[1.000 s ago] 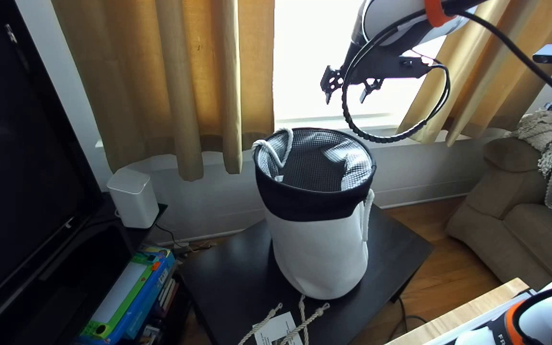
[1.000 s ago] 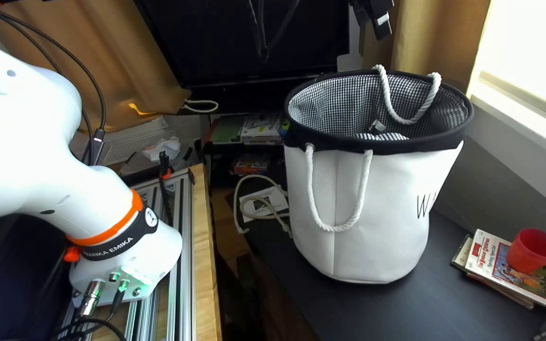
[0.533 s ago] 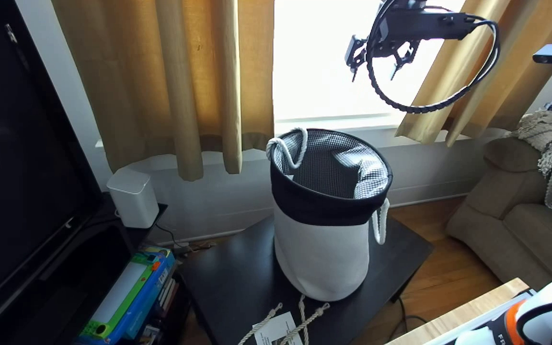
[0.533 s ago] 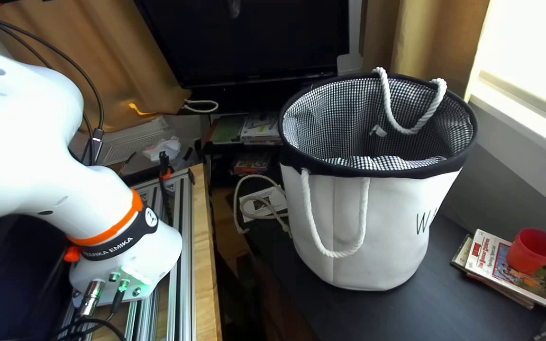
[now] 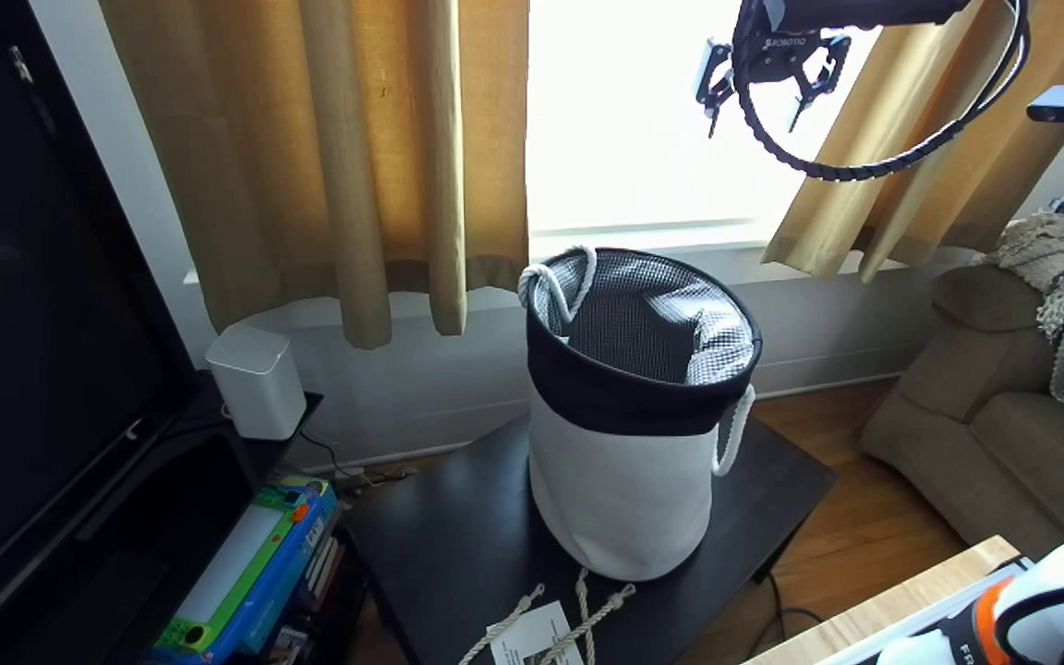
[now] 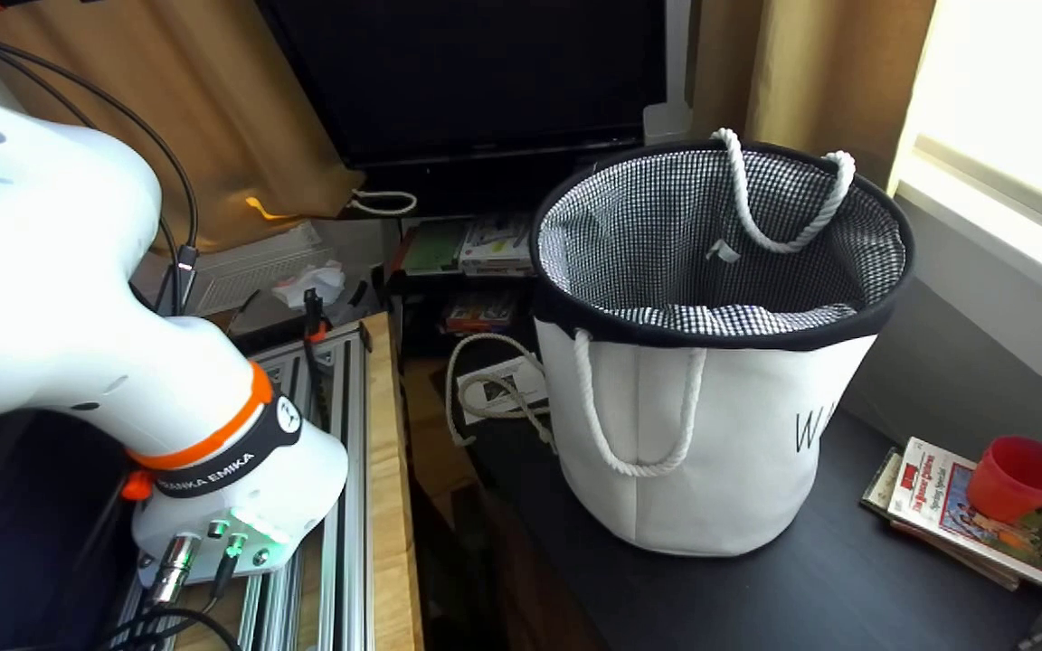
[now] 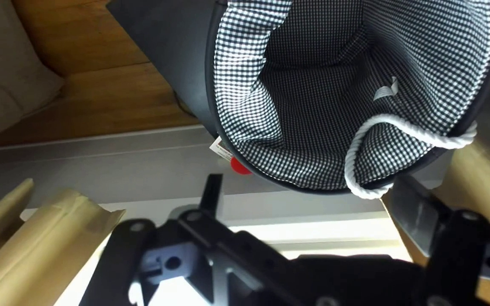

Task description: Turn the white bag upright

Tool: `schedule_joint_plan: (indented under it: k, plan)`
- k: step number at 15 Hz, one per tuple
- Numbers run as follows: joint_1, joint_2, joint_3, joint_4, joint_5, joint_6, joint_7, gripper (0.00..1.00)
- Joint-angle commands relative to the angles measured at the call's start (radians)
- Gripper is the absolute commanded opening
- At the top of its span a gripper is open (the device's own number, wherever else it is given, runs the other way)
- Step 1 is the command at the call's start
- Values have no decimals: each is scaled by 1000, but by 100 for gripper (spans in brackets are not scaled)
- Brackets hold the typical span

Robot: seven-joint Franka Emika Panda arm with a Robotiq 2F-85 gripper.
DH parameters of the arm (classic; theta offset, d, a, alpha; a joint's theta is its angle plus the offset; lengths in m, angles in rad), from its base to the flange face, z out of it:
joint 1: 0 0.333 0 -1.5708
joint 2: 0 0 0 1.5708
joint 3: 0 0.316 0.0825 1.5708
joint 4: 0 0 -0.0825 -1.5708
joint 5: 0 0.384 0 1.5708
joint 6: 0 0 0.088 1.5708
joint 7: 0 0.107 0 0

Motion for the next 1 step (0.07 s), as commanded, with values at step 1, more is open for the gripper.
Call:
schedule_joint_plan:
  k: [1]
  plan:
    - [-13,0,10,2,6,-1,-5,100]
